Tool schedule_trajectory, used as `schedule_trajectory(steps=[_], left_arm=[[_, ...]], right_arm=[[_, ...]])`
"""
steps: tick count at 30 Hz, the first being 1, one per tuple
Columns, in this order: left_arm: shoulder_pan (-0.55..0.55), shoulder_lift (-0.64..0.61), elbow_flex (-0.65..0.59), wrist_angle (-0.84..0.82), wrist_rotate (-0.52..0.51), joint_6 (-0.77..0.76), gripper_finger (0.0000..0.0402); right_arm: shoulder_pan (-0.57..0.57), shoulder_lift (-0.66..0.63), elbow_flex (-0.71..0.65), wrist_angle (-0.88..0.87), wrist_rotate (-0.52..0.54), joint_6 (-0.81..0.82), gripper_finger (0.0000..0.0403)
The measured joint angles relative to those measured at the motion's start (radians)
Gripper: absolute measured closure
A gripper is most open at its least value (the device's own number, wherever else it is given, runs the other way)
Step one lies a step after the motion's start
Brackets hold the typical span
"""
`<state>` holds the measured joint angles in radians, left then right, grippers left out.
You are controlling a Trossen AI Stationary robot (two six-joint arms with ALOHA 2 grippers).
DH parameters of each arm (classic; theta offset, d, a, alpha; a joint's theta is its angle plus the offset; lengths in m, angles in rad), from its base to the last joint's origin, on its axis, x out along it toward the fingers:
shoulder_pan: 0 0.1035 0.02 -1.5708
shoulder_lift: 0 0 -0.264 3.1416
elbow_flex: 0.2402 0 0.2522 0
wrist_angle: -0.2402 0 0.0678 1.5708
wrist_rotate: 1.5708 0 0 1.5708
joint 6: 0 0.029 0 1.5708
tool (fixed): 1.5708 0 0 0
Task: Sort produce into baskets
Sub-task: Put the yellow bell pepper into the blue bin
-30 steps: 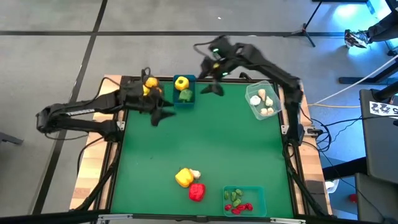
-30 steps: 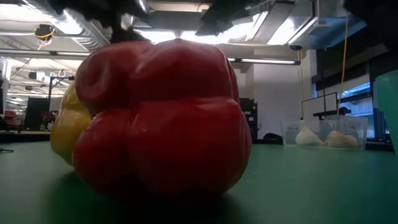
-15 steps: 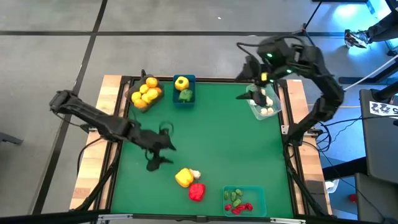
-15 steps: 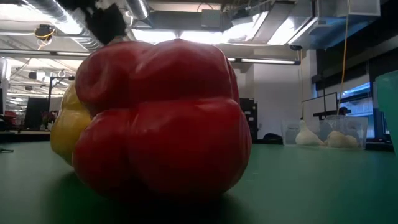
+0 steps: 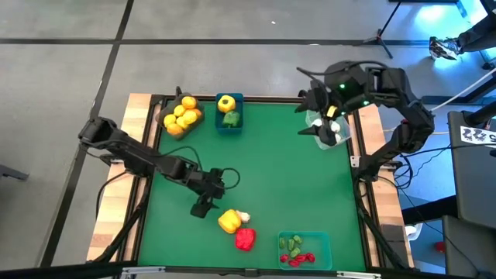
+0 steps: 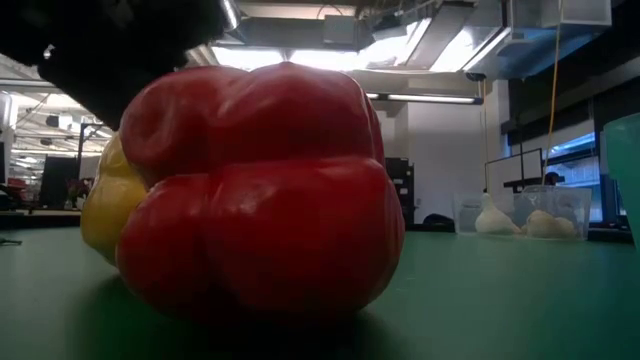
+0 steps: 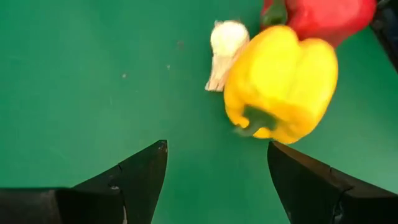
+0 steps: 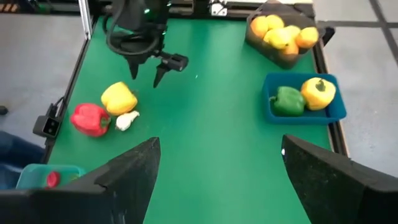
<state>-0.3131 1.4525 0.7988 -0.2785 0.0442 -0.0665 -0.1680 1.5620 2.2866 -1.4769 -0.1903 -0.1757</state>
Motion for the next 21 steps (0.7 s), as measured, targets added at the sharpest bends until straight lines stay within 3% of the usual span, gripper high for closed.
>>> schedule_trajectory(steps=[7,14,21], left_arm=[[0.06,0.004,-0.002,0.031,0.155,0.112,0.0129],[0.061,0.004,-0.002,0.026,0.165,0.319,0.0129],[0.072,0.053,-0.002,0.04,0.206,0.396,0.0129]], right_arm=[[0.013,0.001,-0.069,0.007,0.015,0.0,0.0075],[0.013,0.001,-0.132,0.015,-0.003,0.02,0.0075],[0.013,0.001,-0.142,0.034,-0.012,0.022,0.0075]])
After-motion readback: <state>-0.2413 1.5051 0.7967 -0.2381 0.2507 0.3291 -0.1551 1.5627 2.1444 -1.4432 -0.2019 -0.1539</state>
